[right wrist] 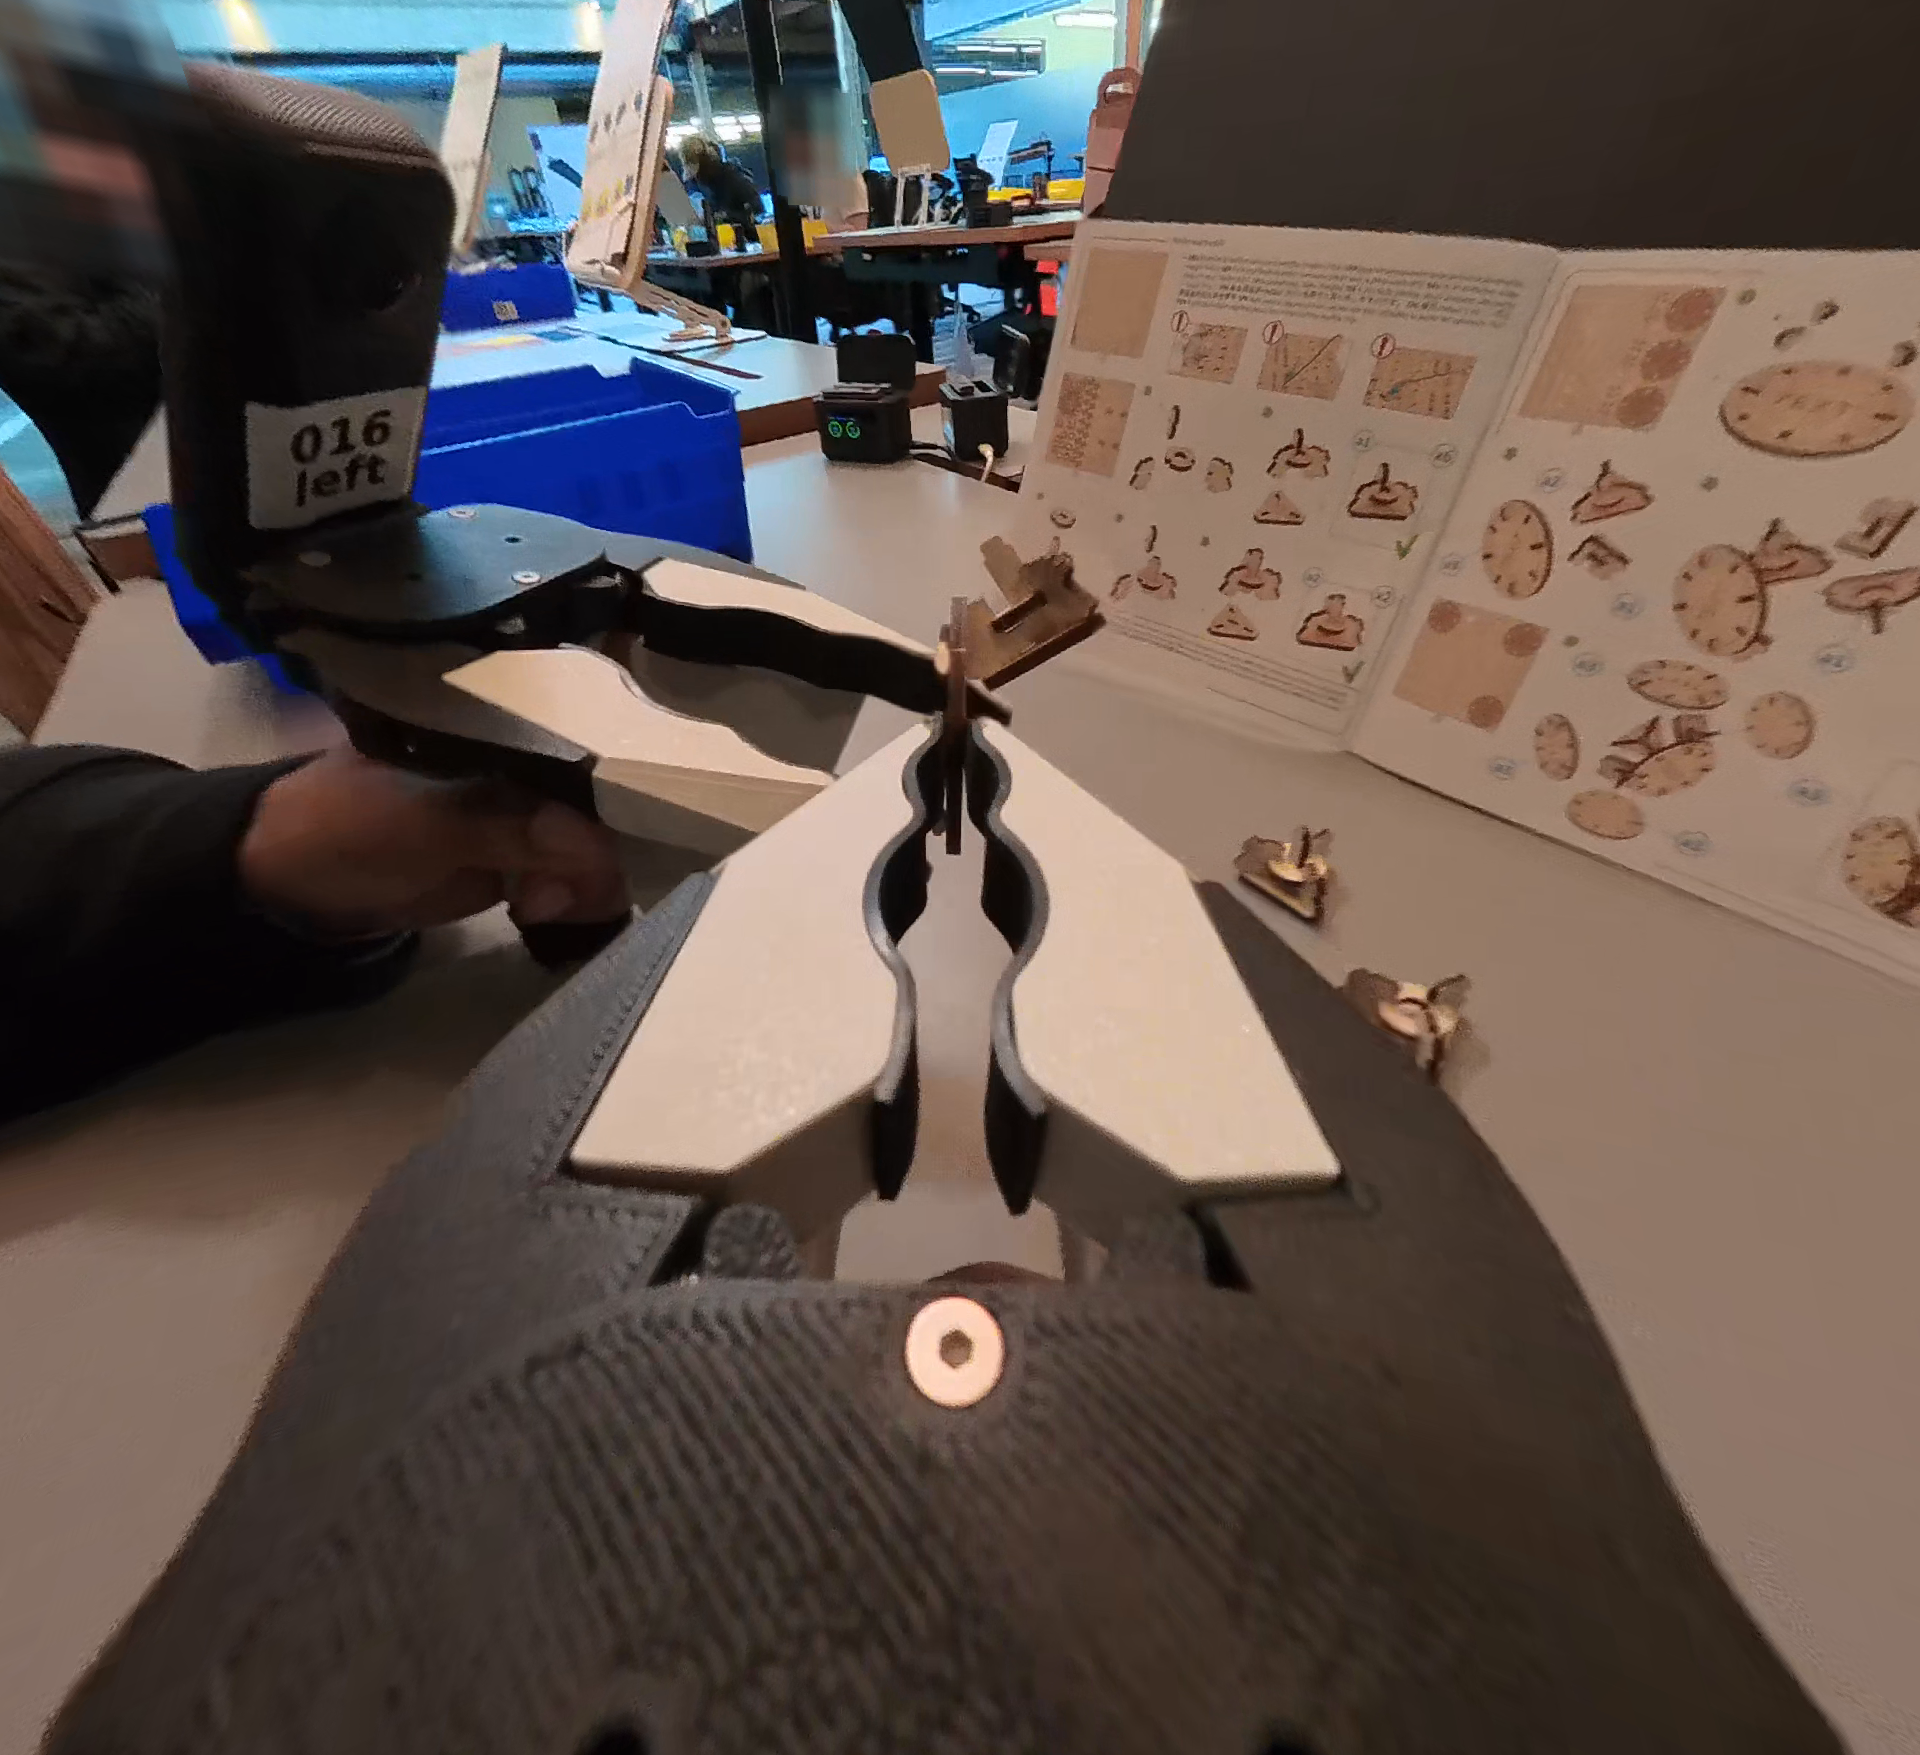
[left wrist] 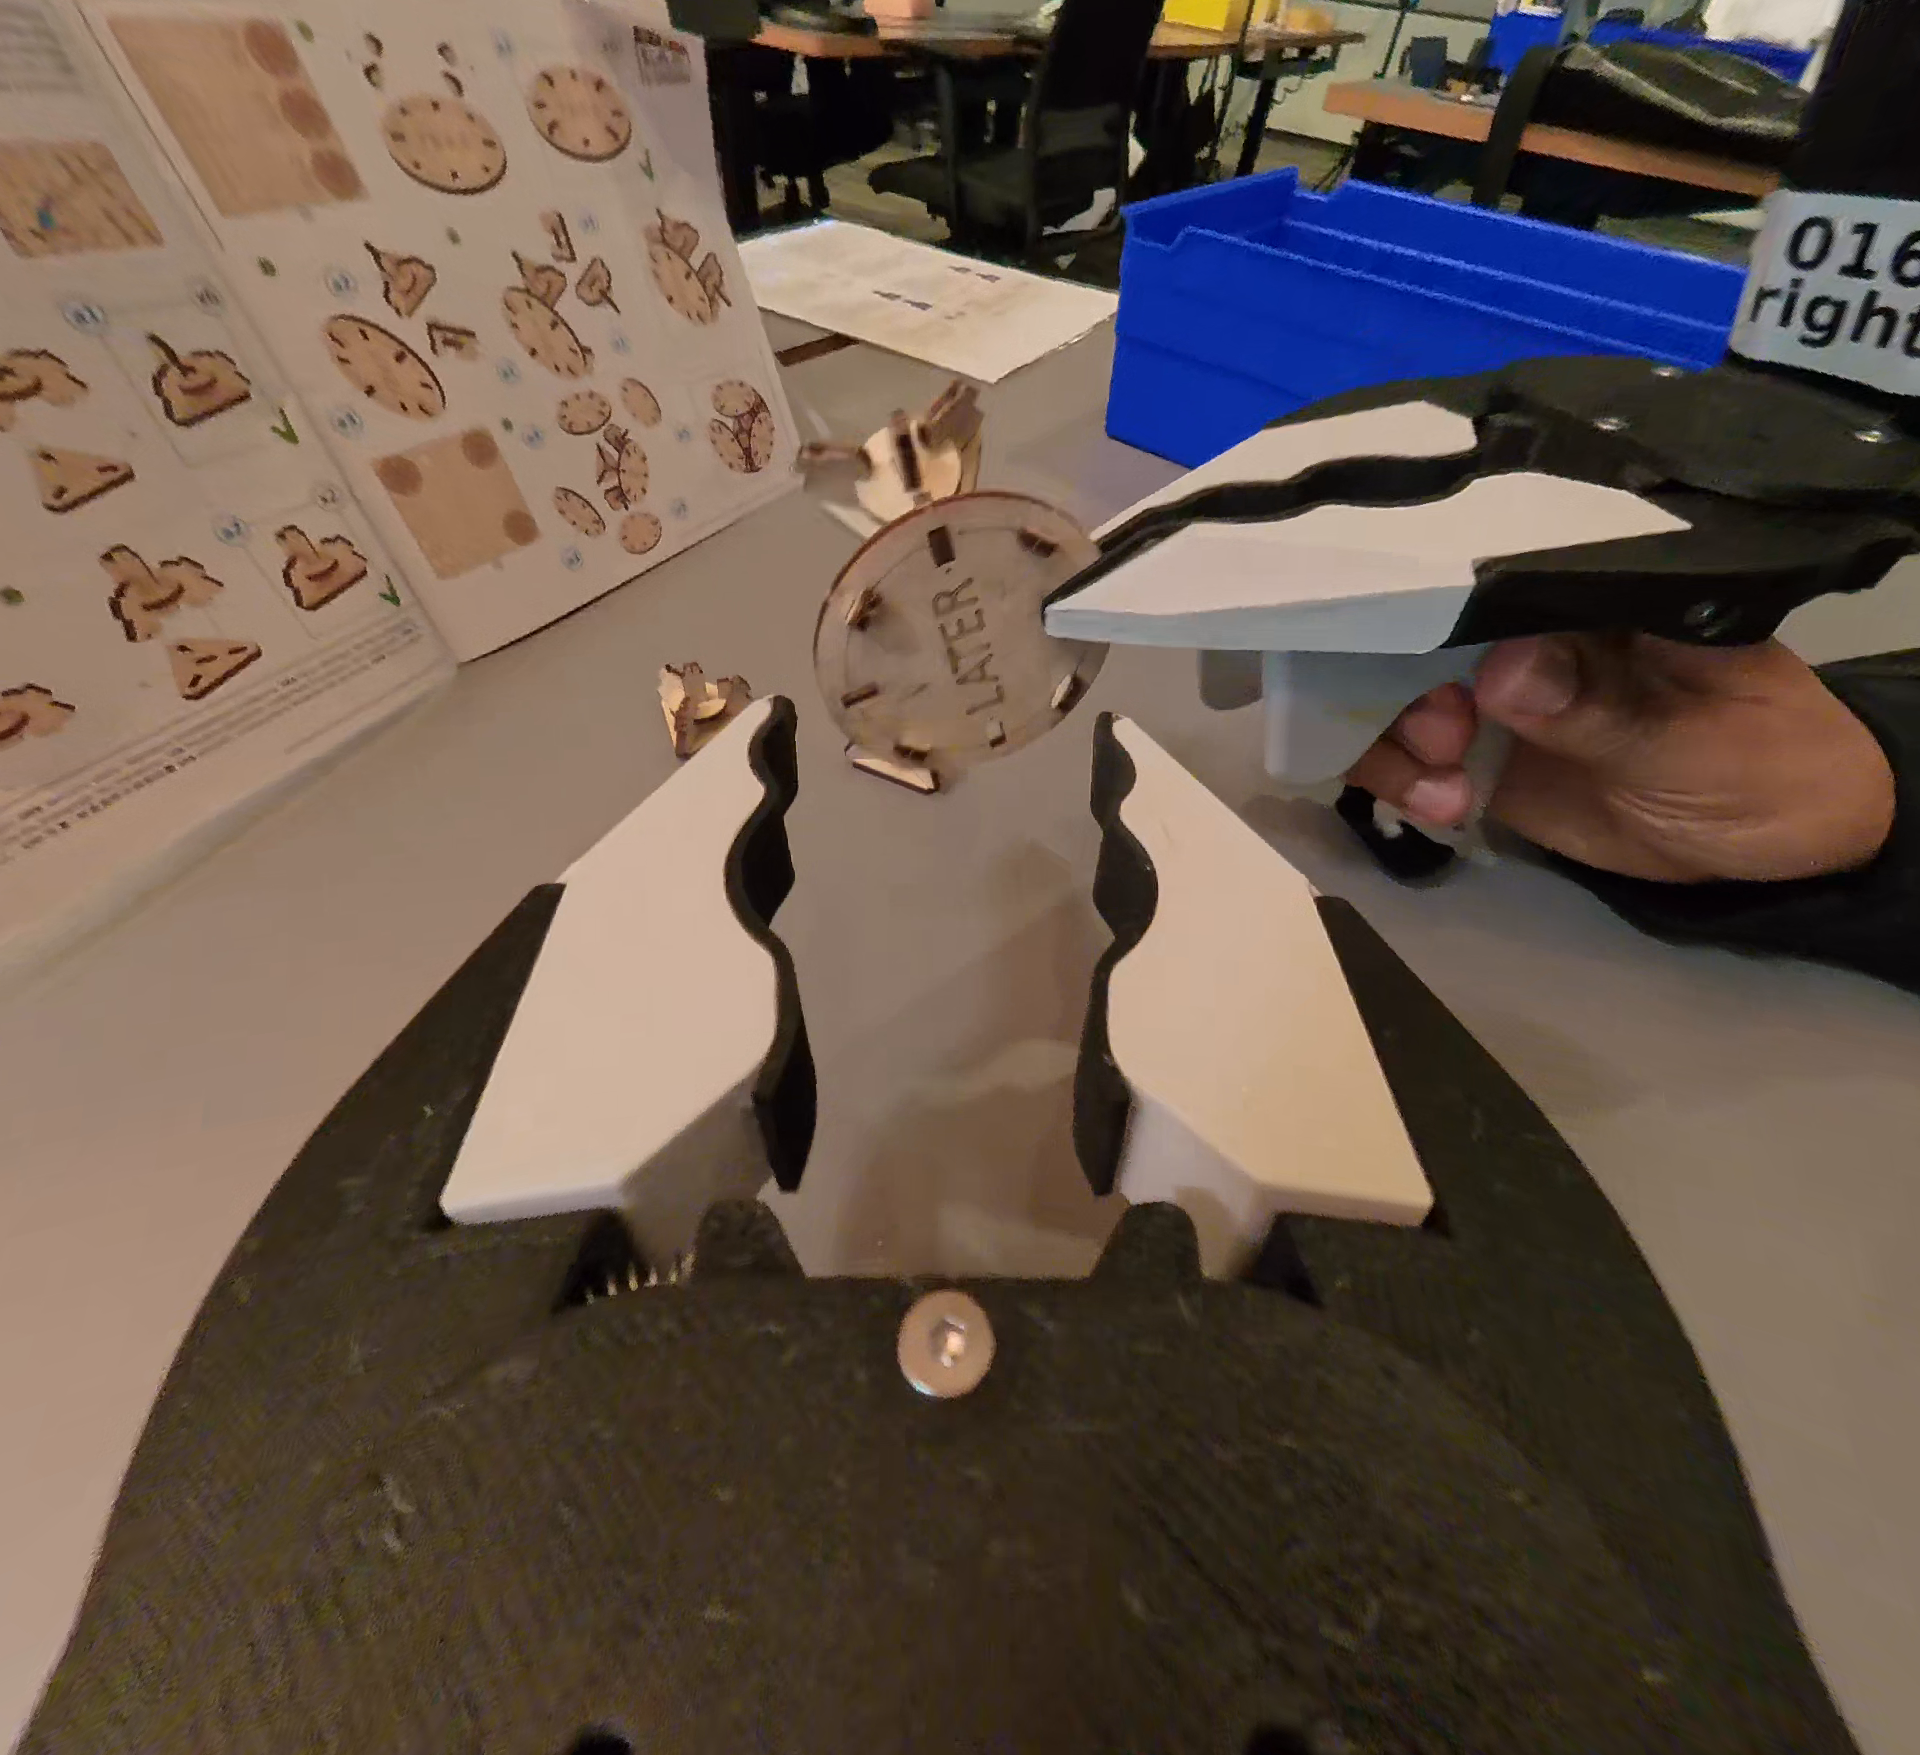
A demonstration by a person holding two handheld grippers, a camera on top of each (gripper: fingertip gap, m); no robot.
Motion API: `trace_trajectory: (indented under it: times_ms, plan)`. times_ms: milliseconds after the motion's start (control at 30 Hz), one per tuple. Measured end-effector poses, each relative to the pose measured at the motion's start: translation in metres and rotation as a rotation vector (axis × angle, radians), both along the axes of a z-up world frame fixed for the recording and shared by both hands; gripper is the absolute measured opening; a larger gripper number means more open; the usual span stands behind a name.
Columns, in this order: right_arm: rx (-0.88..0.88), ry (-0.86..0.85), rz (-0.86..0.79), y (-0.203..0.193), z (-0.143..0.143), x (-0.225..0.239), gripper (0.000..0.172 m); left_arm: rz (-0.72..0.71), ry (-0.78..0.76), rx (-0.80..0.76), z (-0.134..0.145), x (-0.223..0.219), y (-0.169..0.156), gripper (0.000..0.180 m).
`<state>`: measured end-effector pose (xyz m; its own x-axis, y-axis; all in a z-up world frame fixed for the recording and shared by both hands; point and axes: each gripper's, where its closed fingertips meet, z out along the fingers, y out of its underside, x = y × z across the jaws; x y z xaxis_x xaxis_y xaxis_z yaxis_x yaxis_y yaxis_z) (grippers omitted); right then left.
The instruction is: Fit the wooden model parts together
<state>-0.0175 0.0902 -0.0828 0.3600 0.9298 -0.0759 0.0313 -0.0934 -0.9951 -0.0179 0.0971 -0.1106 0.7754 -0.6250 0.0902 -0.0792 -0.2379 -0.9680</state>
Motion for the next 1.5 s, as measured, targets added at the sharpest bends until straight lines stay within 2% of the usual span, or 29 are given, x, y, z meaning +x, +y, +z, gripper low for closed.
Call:
trace_trajectory:
  times_ms: [167, 333, 367, 533, 567, 667, 867, 1000, 1200, 1300, 1400, 1500]
  plan:
    - [-0.117, 0.030, -0.017, 0.003, -0.009, -0.006, 0.001, 0.010, 0.029, -0.005, -0.005, 0.003, 0.001, 0.065]
    - [-0.107, -0.007, 0.066, -0.011, -0.013, -0.013, 0.000, 0.014, 0.038, -0.012, -0.007, 0.002, 0.001, 0.060]
    - [-0.100, -0.009, 0.067, -0.012, -0.013, -0.014, 0.000, 0.011, 0.046, -0.011, -0.007, 0.003, 0.001, 0.056]
    - [-0.088, -0.026, 0.084, -0.013, -0.014, -0.013, 0.000, 0.007, 0.062, -0.012, -0.009, 0.003, 0.000, 0.055]
    - [-0.089, -0.025, 0.095, -0.014, -0.014, -0.013, 0.003, 0.008, 0.066, -0.009, -0.009, 0.003, 0.000, 0.055]
    - [-0.095, 0.002, 0.107, -0.011, -0.009, -0.008, 0.030, 0.018, 0.075, -0.002, -0.008, 0.000, 0.001, 0.055]
    - [-0.147, 0.095, 0.107, 0.004, 0.006, 0.011, 0.037, 0.008, 0.060, 0.008, -0.005, -0.001, 0.001, 0.055]
    - [-0.157, 0.131, 0.136, 0.008, 0.015, 0.021, 0.042, -0.073, 0.039, 0.003, -0.004, 0.010, -0.007, 0.055]
    - [-0.202, 0.199, 0.254, 0.002, 0.028, 0.024, 0.069, -0.239, -0.055, 0.006, 0.007, 0.029, -0.027, 0.055]
    - [-0.271, 0.203, 0.395, -0.013, 0.028, 0.021, 0.061, -0.304, -0.088, 0.019, 0.014, 0.034, -0.036, 0.055]
    - [-0.331, 0.191, 0.459, -0.021, 0.023, 0.018, 0.050, -0.334, -0.090, 0.036, 0.017, 0.036, -0.041, 0.055]
    - [-0.368, 0.196, 0.511, -0.027, 0.020, 0.015, 0.052, -0.380, -0.093, 0.043, 0.019, 0.041, -0.048, 0.055]
